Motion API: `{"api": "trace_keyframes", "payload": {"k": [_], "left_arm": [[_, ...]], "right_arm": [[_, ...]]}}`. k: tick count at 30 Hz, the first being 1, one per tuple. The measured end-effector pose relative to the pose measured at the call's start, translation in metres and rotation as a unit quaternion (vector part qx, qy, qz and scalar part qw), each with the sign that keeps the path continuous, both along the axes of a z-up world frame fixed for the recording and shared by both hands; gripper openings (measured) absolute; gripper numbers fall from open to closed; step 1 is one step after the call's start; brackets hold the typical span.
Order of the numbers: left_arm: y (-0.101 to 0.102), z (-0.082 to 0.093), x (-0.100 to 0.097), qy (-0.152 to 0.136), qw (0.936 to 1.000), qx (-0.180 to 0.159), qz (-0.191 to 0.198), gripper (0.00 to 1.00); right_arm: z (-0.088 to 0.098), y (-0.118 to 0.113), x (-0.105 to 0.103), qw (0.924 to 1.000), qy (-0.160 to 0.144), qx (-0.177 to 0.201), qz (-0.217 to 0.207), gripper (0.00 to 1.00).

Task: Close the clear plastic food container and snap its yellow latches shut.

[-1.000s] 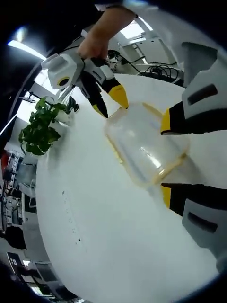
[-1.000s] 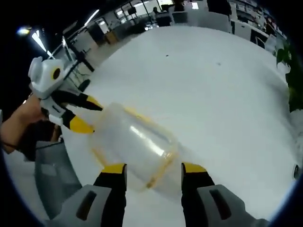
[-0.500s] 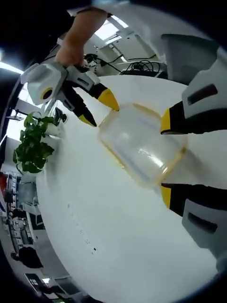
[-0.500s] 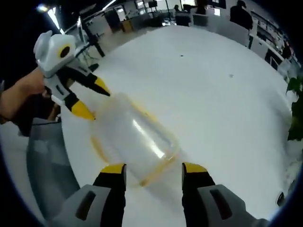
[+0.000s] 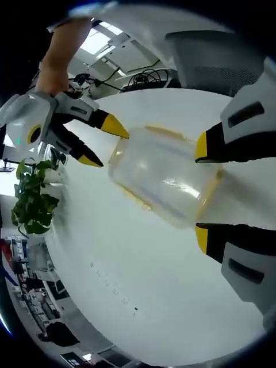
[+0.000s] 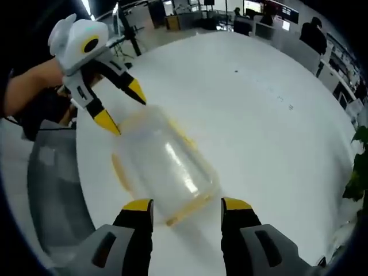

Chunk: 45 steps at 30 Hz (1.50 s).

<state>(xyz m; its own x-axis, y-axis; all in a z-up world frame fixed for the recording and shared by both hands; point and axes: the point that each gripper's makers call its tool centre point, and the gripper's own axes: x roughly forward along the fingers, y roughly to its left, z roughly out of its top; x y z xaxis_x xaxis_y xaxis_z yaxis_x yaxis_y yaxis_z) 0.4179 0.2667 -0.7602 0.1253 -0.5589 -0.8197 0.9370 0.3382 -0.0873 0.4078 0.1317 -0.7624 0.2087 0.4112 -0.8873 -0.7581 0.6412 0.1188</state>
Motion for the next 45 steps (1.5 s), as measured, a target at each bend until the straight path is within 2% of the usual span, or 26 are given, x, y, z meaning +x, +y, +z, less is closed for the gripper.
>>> {"api": "trace_keyframes", "payload": {"k": [2,6,8,17,21,34,36,38,45], "left_arm": [[-0.003,0.001,-0.001,0.003,1.0000,-0.006,-0.003,0.41],[-0.006,0.005,0.001,-0.010,0.9997,-0.008,-0.019,0.41],[-0.011,0.008,-0.001,-0.018,0.9990,-0.015,-0.039,0.41],[-0.012,0.004,0.001,-0.047,0.9957,0.012,-0.078,0.40],[-0.014,0.005,-0.001,-0.047,0.9951,0.009,-0.086,0.40],[-0.017,0.003,-0.001,-0.049,0.9934,0.012,-0.102,0.39],[-0.019,0.003,-0.002,-0.049,0.9932,0.009,-0.106,0.39],[-0.023,0.003,-0.004,-0.047,0.9928,0.005,-0.110,0.39],[-0.037,0.003,-0.008,-0.046,0.9917,-0.003,-0.120,0.39]], "right_arm": [[0.000,-0.001,0.000,0.9999,-0.002,-0.012,0.012,0.45],[0.001,0.001,0.001,0.9994,-0.009,-0.017,0.028,0.45],[0.002,0.002,0.002,0.9987,-0.015,-0.025,0.042,0.45],[0.002,0.006,0.003,0.9949,-0.028,-0.043,0.086,0.44],[0.002,0.006,0.002,0.9934,-0.027,-0.049,0.100,0.43],[0.003,0.012,0.001,0.9901,-0.029,-0.043,0.131,0.42],[0.003,0.014,0.001,0.9898,-0.029,-0.040,0.134,0.42],[0.005,0.021,0.000,0.9908,-0.026,-0.021,0.131,0.42],[0.005,0.034,-0.002,0.9887,-0.026,-0.007,0.148,0.41]]}}
